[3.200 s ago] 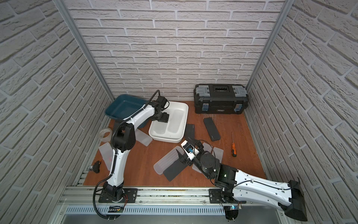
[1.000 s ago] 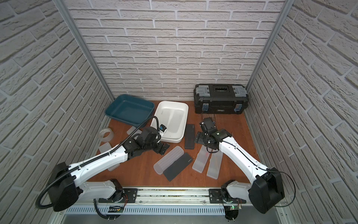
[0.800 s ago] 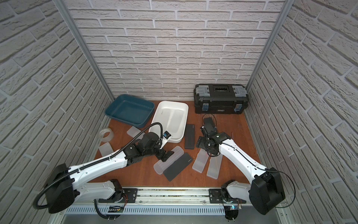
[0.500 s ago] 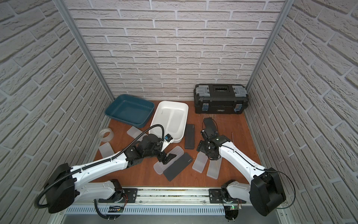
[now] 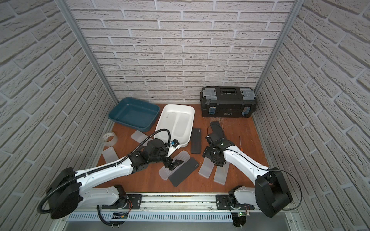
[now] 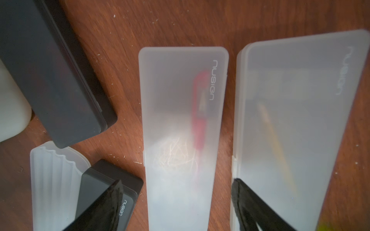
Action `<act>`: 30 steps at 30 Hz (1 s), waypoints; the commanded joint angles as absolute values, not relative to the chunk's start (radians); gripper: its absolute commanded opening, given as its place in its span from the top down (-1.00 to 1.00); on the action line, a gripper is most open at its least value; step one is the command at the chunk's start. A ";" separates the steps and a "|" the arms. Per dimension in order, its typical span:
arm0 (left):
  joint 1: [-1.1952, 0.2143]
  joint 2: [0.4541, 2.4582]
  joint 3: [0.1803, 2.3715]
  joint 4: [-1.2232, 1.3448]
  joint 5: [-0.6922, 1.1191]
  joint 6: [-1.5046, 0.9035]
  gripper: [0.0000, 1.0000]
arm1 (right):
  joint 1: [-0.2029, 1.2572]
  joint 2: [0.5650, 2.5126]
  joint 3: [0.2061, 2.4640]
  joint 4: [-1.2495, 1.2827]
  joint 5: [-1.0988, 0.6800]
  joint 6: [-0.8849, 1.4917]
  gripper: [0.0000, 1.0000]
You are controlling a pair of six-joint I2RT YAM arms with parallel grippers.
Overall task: Place the pencil cases by color into the storage box
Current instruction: Pick up the pencil case from the center of the board.
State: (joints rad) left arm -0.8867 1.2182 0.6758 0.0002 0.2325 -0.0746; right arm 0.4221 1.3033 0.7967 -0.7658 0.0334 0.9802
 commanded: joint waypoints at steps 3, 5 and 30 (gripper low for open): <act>-0.891 1.219 0.676 0.044 0.230 -0.063 -0.96 | 0.434 1.342 0.817 -0.744 0.061 0.985 -0.72; -0.891 1.223 0.677 0.040 0.230 -0.066 -0.96 | 0.434 1.356 0.832 -0.756 0.073 0.971 -0.72; -0.891 1.240 0.723 -0.002 0.225 -0.072 -0.96 | 0.361 1.482 0.908 -0.767 0.085 0.765 -0.75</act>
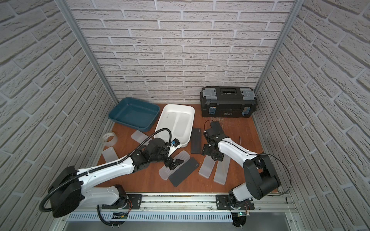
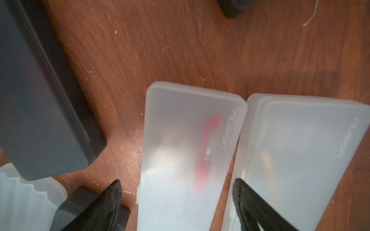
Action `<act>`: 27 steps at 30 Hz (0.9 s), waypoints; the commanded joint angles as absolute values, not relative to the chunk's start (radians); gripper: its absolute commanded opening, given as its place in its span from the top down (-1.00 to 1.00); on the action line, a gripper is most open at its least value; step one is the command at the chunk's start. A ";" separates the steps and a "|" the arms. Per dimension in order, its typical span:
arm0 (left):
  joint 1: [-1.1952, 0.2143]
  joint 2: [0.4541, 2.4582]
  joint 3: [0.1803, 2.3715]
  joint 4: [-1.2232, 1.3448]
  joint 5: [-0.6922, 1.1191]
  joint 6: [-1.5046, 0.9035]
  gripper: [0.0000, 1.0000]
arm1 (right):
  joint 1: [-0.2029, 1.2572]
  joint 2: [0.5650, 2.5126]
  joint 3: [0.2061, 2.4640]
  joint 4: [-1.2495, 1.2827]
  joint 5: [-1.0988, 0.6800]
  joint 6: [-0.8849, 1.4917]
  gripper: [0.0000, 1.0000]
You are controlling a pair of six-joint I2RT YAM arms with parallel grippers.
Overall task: Place the pencil cases by color into the storage box
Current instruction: Pick up the pencil case from the center of the board.
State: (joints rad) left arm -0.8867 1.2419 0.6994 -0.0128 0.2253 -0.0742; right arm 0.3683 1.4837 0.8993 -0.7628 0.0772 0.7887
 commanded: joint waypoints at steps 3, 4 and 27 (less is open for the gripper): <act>-0.891 1.249 0.728 0.000 0.228 -0.072 -0.96 | 0.358 1.485 0.894 -0.753 0.085 0.767 -0.75; -0.891 1.253 0.733 -0.004 0.229 -0.073 -0.96 | 0.358 1.486 0.887 -0.743 0.083 0.767 -0.76; -0.891 1.286 0.768 -0.045 0.234 -0.078 -0.96 | 0.353 1.559 0.838 -0.655 0.078 0.787 -0.75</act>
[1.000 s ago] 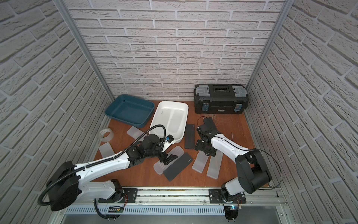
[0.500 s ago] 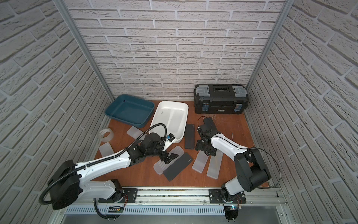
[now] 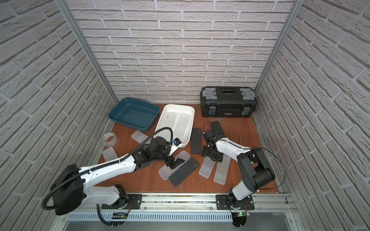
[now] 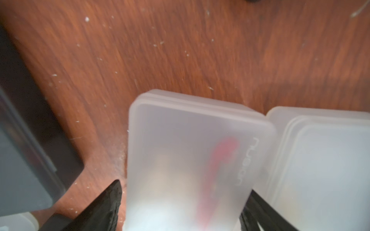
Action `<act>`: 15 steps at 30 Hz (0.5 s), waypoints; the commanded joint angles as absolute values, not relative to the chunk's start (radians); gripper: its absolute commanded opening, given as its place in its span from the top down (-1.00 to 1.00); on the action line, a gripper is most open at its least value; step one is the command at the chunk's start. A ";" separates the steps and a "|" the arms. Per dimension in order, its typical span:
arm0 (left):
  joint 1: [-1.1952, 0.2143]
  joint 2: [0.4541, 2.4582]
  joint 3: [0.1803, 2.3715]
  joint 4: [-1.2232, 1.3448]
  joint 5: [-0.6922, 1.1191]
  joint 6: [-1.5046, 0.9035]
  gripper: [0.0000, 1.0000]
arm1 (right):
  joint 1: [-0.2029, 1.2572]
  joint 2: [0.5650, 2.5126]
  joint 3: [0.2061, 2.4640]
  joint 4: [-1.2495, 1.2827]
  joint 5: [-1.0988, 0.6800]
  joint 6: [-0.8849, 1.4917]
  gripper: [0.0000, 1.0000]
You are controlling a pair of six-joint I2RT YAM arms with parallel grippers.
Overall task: Place the pencil cases by color into the storage box
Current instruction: Pick up the pencil case from the center of the board.
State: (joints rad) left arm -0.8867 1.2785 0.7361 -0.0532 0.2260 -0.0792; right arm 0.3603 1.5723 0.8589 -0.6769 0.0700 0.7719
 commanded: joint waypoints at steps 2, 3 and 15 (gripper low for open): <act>-0.891 1.284 0.768 -0.045 0.236 -0.081 -0.96 | 0.347 1.555 0.831 -0.649 0.074 0.791 -0.75; -0.892 1.284 0.767 -0.046 0.236 -0.081 -0.96 | 0.345 1.555 0.833 -0.650 0.073 0.793 -0.75; -0.891 1.283 0.769 -0.049 0.236 -0.080 -0.96 | 0.314 1.571 0.826 -0.623 0.057 0.814 -0.66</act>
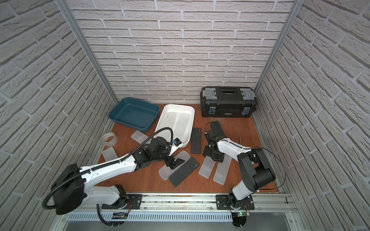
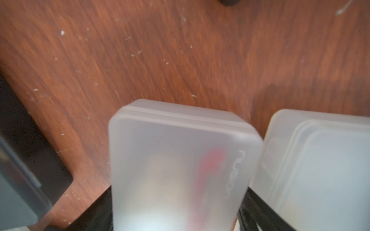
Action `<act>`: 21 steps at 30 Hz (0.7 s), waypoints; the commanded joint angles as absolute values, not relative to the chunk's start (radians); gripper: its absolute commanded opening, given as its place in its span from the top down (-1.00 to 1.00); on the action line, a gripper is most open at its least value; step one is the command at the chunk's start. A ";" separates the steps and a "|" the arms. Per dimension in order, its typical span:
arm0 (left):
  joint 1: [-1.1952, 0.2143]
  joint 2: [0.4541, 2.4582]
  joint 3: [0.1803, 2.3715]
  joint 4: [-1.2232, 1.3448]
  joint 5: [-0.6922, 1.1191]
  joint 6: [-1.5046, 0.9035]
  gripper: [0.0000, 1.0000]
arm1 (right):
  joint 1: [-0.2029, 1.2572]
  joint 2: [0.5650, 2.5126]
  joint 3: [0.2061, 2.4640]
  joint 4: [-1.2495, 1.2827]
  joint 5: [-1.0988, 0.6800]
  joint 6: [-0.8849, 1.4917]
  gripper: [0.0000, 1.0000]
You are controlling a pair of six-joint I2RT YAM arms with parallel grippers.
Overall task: Place the pencil cases by color into the storage box
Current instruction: Pick up the pencil case from the center of the board.
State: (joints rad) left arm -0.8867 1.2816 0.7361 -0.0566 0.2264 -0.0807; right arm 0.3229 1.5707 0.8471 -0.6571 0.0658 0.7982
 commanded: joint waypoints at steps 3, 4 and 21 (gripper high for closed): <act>-0.891 1.283 0.768 -0.048 0.235 -0.078 -0.96 | 0.314 1.587 0.834 -0.619 0.052 0.814 -0.51; -0.892 1.283 0.768 -0.048 0.235 -0.079 -0.96 | 0.314 1.589 0.837 -0.619 0.051 0.813 -0.45; -0.891 1.301 0.795 -0.082 0.157 -0.095 -0.96 | 0.361 1.438 1.043 -0.842 0.214 0.746 -0.26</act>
